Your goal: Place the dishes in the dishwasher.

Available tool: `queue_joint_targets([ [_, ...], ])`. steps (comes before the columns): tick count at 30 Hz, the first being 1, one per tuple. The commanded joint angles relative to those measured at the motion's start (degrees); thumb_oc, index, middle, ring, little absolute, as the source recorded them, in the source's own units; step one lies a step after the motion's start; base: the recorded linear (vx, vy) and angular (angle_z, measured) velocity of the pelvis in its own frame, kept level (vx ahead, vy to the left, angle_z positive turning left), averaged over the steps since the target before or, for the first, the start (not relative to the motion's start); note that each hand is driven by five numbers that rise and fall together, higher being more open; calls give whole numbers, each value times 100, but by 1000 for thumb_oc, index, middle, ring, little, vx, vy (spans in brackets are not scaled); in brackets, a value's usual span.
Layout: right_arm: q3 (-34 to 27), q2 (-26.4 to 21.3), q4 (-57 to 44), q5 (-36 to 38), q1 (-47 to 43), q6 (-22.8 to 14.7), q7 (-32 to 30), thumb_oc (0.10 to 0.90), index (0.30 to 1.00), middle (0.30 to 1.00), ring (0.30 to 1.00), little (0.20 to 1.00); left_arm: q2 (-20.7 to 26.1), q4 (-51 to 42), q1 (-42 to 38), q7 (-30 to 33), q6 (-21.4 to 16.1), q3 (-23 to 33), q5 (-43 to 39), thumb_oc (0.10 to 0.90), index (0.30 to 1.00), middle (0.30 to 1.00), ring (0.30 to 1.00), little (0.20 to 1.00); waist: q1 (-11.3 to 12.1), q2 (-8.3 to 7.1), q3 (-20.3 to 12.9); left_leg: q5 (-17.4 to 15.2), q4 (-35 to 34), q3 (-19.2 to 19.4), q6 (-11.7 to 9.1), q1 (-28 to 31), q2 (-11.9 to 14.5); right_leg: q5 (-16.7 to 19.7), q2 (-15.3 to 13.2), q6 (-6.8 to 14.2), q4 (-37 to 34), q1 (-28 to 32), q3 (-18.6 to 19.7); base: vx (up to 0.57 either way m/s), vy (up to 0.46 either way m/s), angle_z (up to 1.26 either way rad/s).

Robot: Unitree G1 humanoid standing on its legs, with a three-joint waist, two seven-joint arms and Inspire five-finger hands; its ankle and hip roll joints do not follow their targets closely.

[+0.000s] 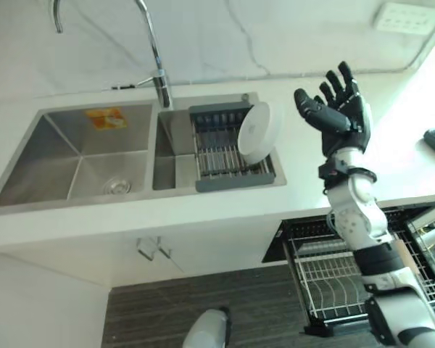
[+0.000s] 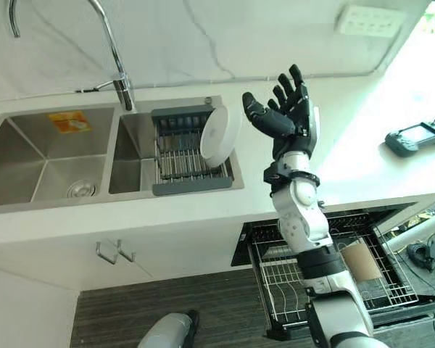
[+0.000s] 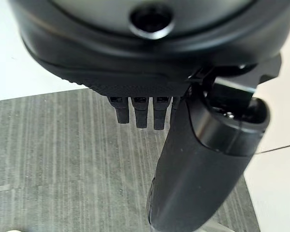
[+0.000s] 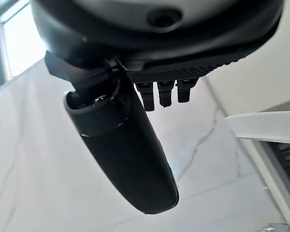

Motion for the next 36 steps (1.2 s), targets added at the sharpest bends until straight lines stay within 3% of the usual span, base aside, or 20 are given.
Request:
queue_joint_targets([
  [1,-313,-329,-129,197,-822,-366,204,800,900,900,900,900,368,67,50,-18,28,-204,110,800,900,900,900,900,93,0,-8,-488,-566,-116,-72,376,150,-147,-72,230,-225,32,204,78,0,10],
  [8,-338,-523,187,-187,-1093,-236,217,800,900,900,900,900,373,30,52,-148,-67,-332,413,800,900,900,900,900,181,110,122,-389,-566,-256,-95,293,87,-193,-94,207,-225,79,157,43,14,6],
  [16,-200,-437,425,-291,-1220,-139,349,800,900,900,900,900,388,-41,115,-169,-8,-466,320,800,900,900,900,900,260,229,166,-302,-566,-346,-137,264,66,-227,-147,193,-225,185,50,26,23,11],
  [36,-251,-431,860,181,-1412,-49,329,800,900,900,900,900,486,-248,148,-285,-25,-513,306,800,900,900,900,900,362,338,331,-180,-566,-367,-166,138,58,-188,-239,239,-225,244,-116,-9,22,7],
])
